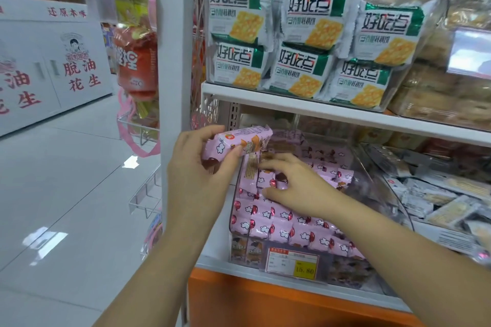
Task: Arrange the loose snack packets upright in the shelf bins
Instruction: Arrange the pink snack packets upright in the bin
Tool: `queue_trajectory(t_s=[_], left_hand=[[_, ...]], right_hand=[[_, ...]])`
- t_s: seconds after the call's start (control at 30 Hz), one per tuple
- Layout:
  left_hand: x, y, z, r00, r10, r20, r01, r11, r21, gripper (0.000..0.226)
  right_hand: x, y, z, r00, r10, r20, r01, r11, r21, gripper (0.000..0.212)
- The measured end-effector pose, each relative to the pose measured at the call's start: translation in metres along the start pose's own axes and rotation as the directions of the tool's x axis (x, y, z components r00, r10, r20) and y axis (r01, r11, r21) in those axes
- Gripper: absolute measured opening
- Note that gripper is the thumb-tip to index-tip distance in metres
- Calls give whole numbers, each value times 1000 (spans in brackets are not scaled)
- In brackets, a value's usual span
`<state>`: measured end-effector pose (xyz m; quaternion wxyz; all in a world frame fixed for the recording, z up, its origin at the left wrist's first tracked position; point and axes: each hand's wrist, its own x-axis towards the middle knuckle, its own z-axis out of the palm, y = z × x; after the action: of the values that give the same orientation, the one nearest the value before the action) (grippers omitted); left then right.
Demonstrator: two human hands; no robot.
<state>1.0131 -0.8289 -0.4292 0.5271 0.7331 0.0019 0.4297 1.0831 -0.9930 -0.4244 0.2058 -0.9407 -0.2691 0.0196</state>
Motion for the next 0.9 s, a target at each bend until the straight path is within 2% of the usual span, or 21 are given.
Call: queue_trajectory(t_s=[0.17, 0.3, 0.47, 0.53, 0.6, 0.7, 0.77, 0.83, 0.9], left_hand=[[0, -1, 0, 1000, 4, -11, -4, 1000, 22, 35], [0, 3, -1, 1000, 9, -20, -9, 1000, -14, 38], [-2, 1, 0, 996, -88, -7, 88, 993, -76, 31], [-2, 0, 2, 993, -122, -4, 121, 988, -100, 27], [-3, 1, 5, 990, -138, 5, 137, 980, -146, 25], [-5, 8, 8, 990, -141, 10, 140, 968, -206, 21], [-8, 14, 7, 988, -155, 20, 155, 955, -252, 18], [-11, 18, 6, 978, -188, 85, 205, 930, -305, 22], [-14, 22, 7, 955, -206, 212, 267, 909, -321, 27]], right_hand=[[4, 5, 0, 997, -10, -71, 12, 1000, 23, 40], [4, 10, -2, 961, 19, -275, 5, 996, 87, 20], [-19, 21, -19, 886, 156, -436, -28, 958, 285, 14], [-36, 23, -28, 869, 194, -455, -27, 937, 348, 22], [-51, 24, -38, 866, 206, -456, -4, 915, 404, 29], [-72, 18, -56, 888, 194, -416, 82, 824, 560, 33], [-84, 13, -68, 912, 150, -381, 100, 821, 563, 41], [-93, 6, -77, 952, 80, -295, 115, 801, 588, 47], [-99, -2, -83, 984, -6, -176, 123, 739, 663, 47]])
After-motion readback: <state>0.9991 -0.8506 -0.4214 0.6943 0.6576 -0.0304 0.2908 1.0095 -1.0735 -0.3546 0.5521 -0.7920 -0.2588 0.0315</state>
